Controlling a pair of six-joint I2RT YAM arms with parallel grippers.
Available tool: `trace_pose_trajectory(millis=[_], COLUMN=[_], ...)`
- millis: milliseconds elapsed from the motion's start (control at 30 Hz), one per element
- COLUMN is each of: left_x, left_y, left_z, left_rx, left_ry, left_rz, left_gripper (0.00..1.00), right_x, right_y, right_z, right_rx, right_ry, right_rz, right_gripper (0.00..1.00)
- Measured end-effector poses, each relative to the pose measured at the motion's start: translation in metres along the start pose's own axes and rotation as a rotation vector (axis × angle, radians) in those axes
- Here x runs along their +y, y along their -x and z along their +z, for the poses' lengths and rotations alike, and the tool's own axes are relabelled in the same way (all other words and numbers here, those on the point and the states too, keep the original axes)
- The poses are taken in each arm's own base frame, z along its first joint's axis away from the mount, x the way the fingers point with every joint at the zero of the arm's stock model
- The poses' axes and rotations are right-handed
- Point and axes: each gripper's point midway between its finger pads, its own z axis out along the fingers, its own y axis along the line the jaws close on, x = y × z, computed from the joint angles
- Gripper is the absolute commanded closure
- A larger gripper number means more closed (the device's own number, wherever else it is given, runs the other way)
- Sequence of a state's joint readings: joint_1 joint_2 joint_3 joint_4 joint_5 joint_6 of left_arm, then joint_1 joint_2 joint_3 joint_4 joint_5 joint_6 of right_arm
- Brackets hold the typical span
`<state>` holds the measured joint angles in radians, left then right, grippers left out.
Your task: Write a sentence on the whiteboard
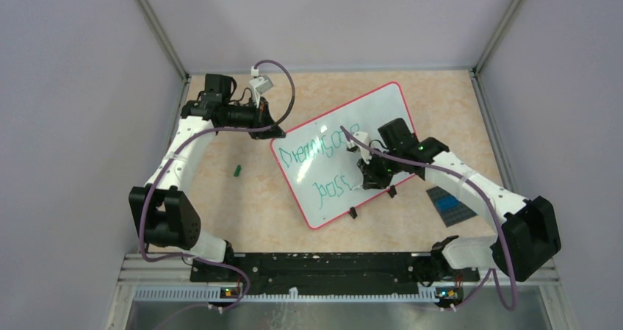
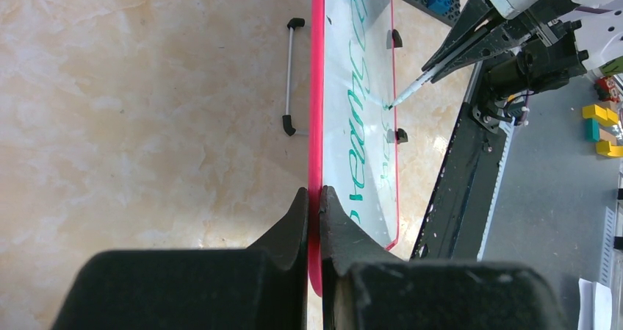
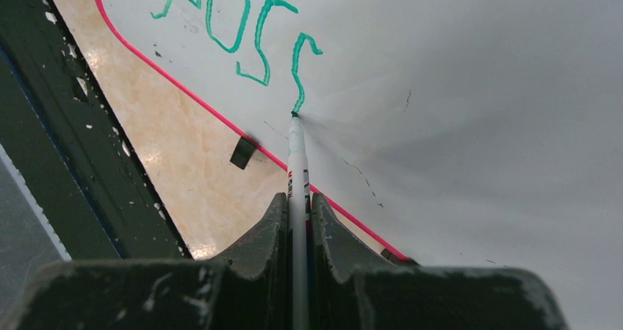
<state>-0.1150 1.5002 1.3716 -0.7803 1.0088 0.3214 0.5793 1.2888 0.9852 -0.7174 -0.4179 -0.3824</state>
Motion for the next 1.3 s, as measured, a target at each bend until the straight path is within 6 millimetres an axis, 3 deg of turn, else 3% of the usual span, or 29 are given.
trace_pose_trajectory(millis=[433,667,933,1300], left_x=[0.000,-0.001,-0.001,-0.001], left_y=[0.000,0.000,0.000,0.000], left_z=[0.000,0.000,0.000,0.000], left_rx=[0.000,-0.001,-0.001,-0.001], left_ry=[0.000,-0.001,-0.001,-0.001], left_rz=[0.001,0.002,0.002,0.003], left_gripper=[1.00,1.00,1.00,1.00], right_x=[0.020,0.031,0.011,0.002], right_y=[0.008,0.010,0.009,0.022], right_z=[0.009,0.001,-0.021,-0.023], right_rx=[-0.012,-0.036,-0.089,-0.118], right_ry=[0.055,0.111,0.063,0.031], right_rz=[-0.041,-0.038,0.010,-0.001], right_gripper=[1.00,1.00,1.00,1.00])
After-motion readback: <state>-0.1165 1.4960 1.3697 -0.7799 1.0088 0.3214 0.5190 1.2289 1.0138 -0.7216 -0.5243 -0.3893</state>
